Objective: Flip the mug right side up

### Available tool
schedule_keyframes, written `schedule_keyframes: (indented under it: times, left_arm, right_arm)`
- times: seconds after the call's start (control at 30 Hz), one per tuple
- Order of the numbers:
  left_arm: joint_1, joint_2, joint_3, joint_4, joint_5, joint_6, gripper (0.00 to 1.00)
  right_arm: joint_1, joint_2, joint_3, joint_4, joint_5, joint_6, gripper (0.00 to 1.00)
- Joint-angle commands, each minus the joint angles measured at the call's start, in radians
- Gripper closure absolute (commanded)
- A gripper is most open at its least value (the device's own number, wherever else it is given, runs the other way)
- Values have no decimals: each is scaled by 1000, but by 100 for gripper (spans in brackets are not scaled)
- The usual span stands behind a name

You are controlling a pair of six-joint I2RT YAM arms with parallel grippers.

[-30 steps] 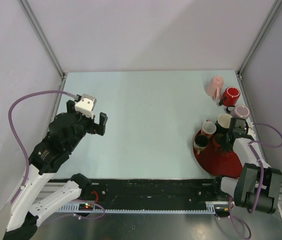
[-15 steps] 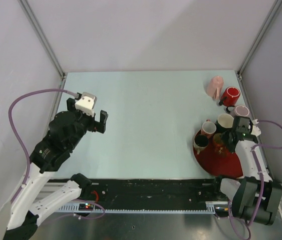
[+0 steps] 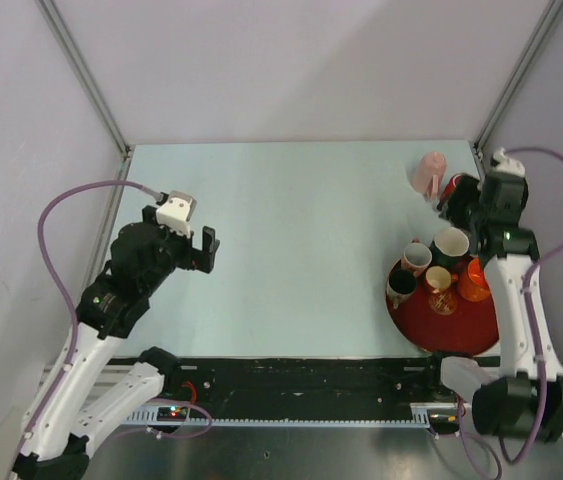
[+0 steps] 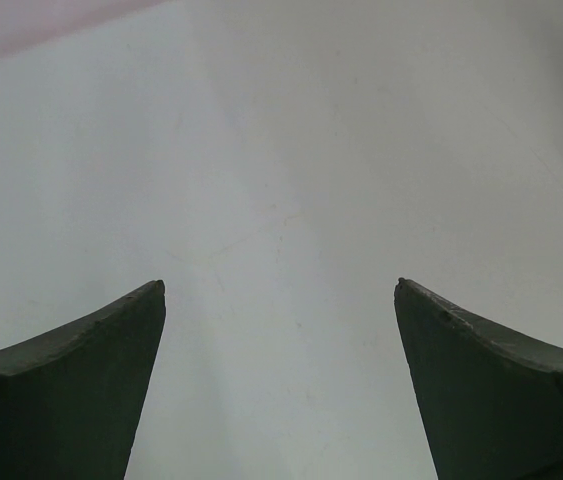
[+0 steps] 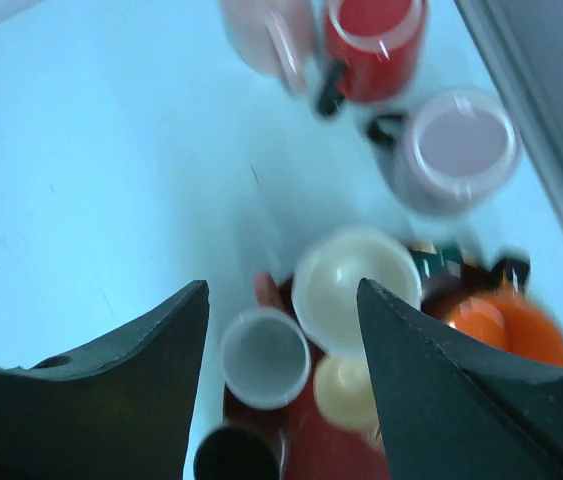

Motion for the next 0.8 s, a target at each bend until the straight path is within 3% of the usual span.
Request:
schedule_keyframes:
  times: [0.0, 0.13, 0.3, 0.5, 0.77]
  left_arm:
    - [94, 20, -72, 30, 183, -125, 0]
    - [175, 59, -132, 76, 250, -176, 0]
    - [236, 119, -204, 158, 304, -222, 0]
    - [240, 192, -218, 195, 302, -227, 0]
    - [240, 300, -146, 208, 277, -194, 0]
  right_arm:
    - [28, 239, 202, 97, -134, -303, 33]
    - [38, 459, 362, 134, -155, -412, 23]
    - [28, 728, 575, 101, -144, -526, 20]
    - [7, 1055, 857, -5, -120, -612, 26]
    - [7, 1249, 998, -30, -79, -640, 42]
